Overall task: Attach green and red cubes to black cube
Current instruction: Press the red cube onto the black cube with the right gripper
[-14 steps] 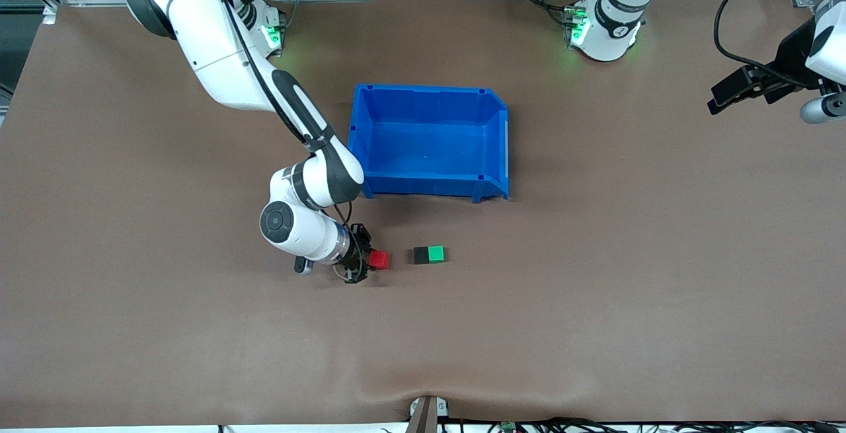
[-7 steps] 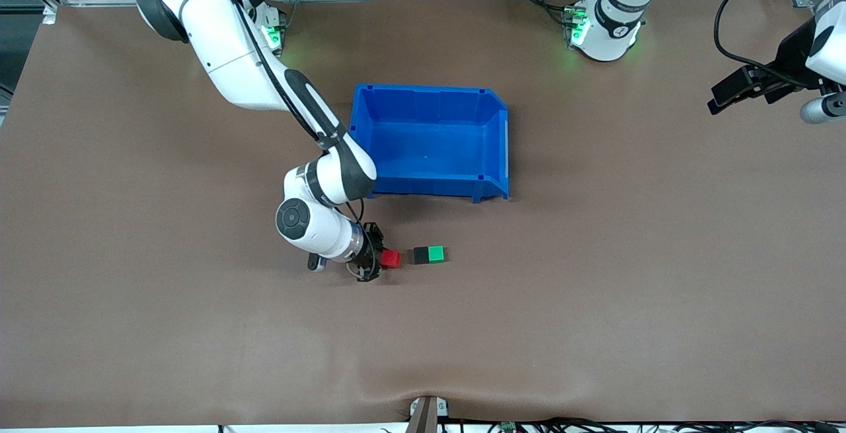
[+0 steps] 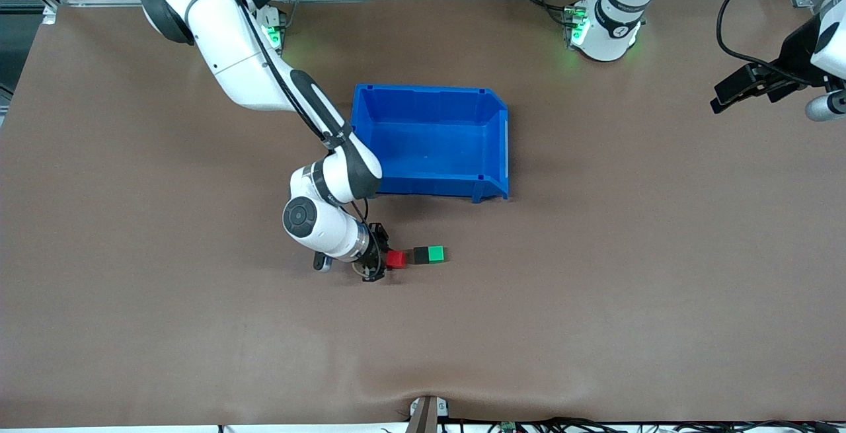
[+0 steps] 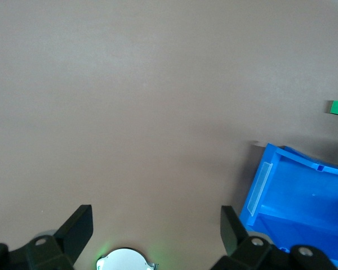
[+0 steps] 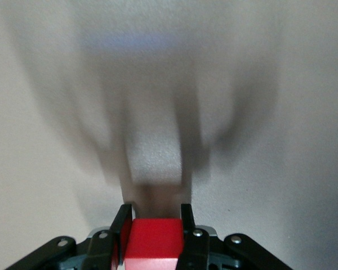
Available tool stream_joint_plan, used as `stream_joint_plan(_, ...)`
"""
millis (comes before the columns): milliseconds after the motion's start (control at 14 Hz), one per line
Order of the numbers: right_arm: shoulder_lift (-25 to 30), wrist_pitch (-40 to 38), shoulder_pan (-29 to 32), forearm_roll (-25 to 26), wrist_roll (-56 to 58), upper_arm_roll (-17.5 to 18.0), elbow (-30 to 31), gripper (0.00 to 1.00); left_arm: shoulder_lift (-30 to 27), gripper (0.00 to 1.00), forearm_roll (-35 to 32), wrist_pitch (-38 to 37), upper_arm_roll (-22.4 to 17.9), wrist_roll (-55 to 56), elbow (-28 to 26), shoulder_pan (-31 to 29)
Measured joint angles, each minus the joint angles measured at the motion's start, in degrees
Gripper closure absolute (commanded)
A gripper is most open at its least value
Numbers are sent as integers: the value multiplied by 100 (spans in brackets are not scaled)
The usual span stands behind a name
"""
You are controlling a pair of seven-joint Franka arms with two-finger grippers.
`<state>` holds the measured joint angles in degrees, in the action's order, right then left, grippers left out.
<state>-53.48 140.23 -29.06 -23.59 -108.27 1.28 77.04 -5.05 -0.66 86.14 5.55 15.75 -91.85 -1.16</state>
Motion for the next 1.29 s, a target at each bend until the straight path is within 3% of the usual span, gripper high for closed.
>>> stream_joint_plan(573, -171, 103, -113, 2, -181, -7, -191, 97, -4, 0, 0, -5, -3, 0, 1, -88)
stream_joint_plan(1003, -199, 98, -128, 2, -290, -12, -237, 45, -5, 0, 0, -8, -3, 0, 1, -92)
stream_joint_plan(1290, -232, 99, -151, 2, -317, -11, -254, 27, -5, 0, 0, -8, -2, 0, 2, -92)
